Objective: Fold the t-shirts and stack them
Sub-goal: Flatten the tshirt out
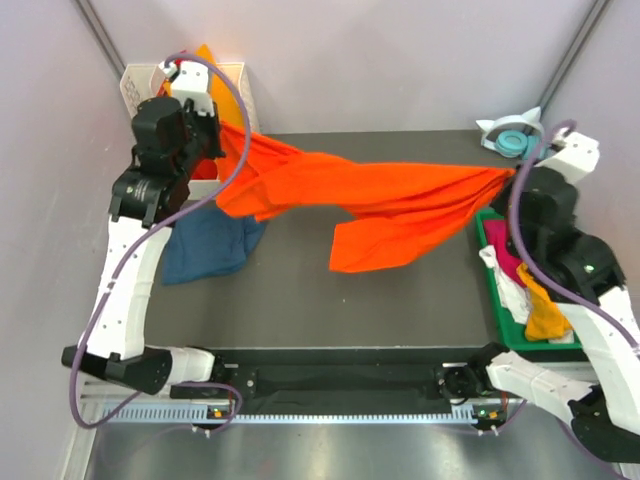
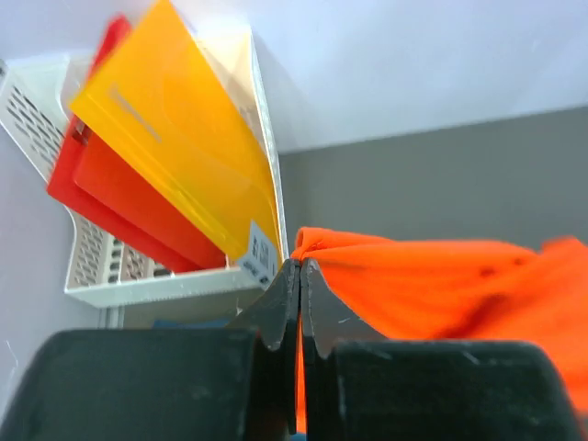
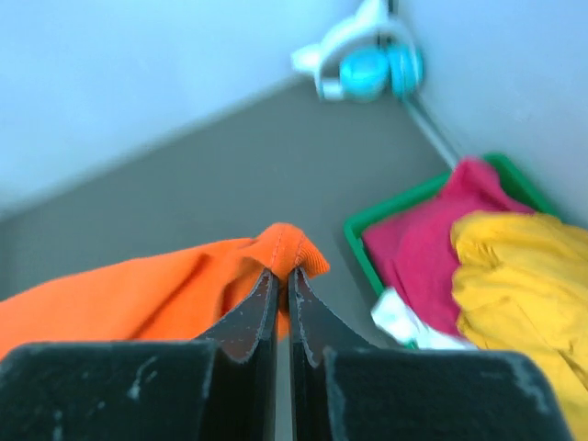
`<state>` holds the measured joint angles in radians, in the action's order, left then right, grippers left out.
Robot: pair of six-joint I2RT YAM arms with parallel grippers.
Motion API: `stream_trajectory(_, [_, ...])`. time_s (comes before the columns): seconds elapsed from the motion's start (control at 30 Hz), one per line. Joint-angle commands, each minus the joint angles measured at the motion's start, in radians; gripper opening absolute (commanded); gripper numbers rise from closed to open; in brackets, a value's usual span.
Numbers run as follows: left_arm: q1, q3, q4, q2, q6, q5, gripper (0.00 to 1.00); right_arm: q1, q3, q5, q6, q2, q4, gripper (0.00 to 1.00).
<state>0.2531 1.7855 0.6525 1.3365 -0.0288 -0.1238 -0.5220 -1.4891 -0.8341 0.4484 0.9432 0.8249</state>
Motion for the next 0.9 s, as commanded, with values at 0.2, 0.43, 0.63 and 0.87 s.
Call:
stream_trajectory(0.2, [-0.009,-0.330,0.065,0.090,-0.008,0.001,0.00,0.022,0.360,0.161,0.090,-0.007,0.008,0.00])
stream_trajectory(0.43, [-0.009,-0.270,0.039,0.099,0.010,-0.007,0.00,0.046,0.346,0.153,0.062,-0.017,-0.007,0.00])
stream_trajectory(0.63, [-0.009,-0.148,0.033,0.182,0.000,-0.023,0.00,0.120,0.297,0.214,0.004,0.051,-0.037,0.00])
stream_trajectory(0.87, [-0.012,0.514,0.149,0.493,-0.057,-0.125,0.00,0.344,-0.213,0.288,-0.028,0.264,-0.075,0.00])
